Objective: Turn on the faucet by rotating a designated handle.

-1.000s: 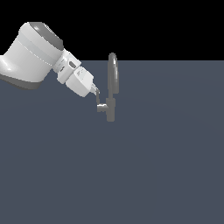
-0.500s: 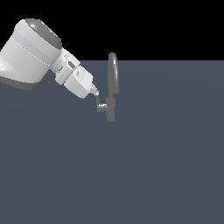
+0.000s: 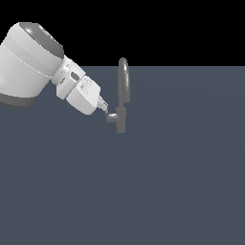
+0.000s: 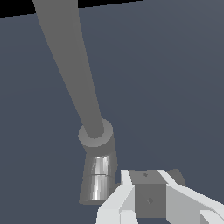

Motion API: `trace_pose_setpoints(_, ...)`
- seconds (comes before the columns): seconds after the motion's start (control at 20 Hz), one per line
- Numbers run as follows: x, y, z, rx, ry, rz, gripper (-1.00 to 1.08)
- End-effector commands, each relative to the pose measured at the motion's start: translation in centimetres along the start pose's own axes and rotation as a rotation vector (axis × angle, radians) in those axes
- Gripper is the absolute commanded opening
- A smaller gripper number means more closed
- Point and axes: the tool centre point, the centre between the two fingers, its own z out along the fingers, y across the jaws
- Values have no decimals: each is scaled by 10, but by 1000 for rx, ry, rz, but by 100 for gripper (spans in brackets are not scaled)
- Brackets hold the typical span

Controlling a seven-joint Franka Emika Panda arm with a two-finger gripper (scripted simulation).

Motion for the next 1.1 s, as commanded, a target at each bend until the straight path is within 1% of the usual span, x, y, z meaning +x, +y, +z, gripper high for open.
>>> trace_pose_setpoints(0.0, -1, 2, 0, 0, 5, -5, -100)
trace_pose_setpoints(0.55, -30, 37, 41, -23, 8, -2, -100)
trace_pose_setpoints(0.6, -30, 37, 41, -23, 8, -2, -100)
trace_pose_setpoints(0.65, -27, 26, 24, 8, 4, -1, -100)
trace_pose_setpoints(1.05, -55, 28, 62, -15, 7, -2, -100)
